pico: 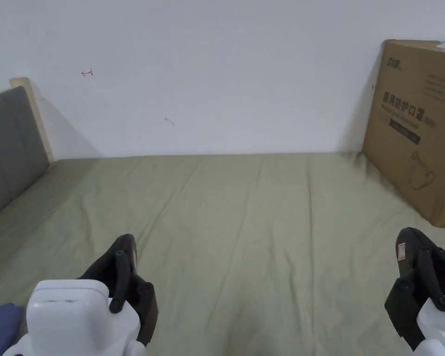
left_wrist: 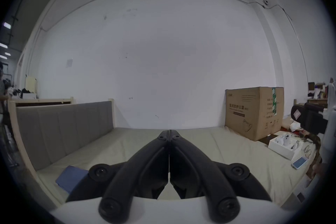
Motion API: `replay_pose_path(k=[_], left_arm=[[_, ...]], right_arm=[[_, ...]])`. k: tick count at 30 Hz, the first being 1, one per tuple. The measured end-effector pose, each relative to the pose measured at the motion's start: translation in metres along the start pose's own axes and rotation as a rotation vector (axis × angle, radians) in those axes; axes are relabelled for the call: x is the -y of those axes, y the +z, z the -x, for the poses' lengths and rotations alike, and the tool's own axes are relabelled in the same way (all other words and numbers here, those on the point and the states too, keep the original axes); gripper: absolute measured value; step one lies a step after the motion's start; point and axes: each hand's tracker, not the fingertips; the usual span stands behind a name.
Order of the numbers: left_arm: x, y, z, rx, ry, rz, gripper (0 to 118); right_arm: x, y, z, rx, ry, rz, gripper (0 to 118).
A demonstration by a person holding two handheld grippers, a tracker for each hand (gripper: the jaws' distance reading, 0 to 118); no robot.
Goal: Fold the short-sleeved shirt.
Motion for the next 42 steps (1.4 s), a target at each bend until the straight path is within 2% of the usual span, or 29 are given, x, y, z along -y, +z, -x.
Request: replay_pose_path(k=[2,4,6,8,9,10,11,12,15,20,26,32,35,42], left_arm=[[0.0,0.003,-0.001,0.017,-0.019,-0.003,0],[-0.001,0.008,-0.005,0.008,-0.035,-0.01,0],[-0.004,0.008,-0.004,-0.02,-0.025,-0.015,0],[-0.008,0.01,0.0,-0.01,0.021,-0.007,7],[-0.009,0.008,0.003,-0.001,0.041,-0.001,20],[-0.009,0.008,0.005,0.0,0.051,-0.001,60],[-0.01,0.007,0.005,-0.004,0.049,0.006,100],[-0.009,0.004,0.006,-0.011,0.05,0.028,118],[-0.004,0.015,0.009,-0.018,0.058,0.012,118],[-0.005,0.011,0.011,-0.027,0.038,0.063,118],[0.005,0.001,0.032,0.025,0.114,0.091,118],[0.003,-0.007,0.038,-0.029,0.101,0.11,118],[-0.001,-0.004,0.022,-0.091,0.075,0.133,118],[0.002,-0.004,0.016,-0.116,0.105,0.169,115]], right_arm=[[-0.002,-0.007,-0.005,-0.07,-0.036,0.06,0],[0.0,-0.009,-0.007,-0.072,-0.006,0.077,0],[-0.002,-0.011,-0.01,-0.083,-0.029,0.099,0],[-0.003,-0.012,-0.012,-0.105,-0.074,0.125,23],[-0.002,-0.013,-0.012,-0.103,-0.077,0.131,43],[-0.004,-0.014,-0.01,-0.092,-0.071,0.136,77],[-0.003,-0.014,-0.008,-0.073,-0.058,0.146,98],[-0.001,-0.013,-0.008,-0.071,-0.054,0.141,108],[-0.002,-0.01,-0.007,-0.086,-0.047,0.136,115],[-0.002,-0.007,0.0,-0.093,-0.009,0.131,115],[-0.002,-0.004,0.007,-0.116,-0.002,0.14,115],[0.0,-0.002,0.014,-0.135,0.017,0.146,115],[0.001,-0.003,0.017,-0.144,0.021,0.157,115],[0.005,-0.002,0.021,-0.159,0.039,0.175,115]])
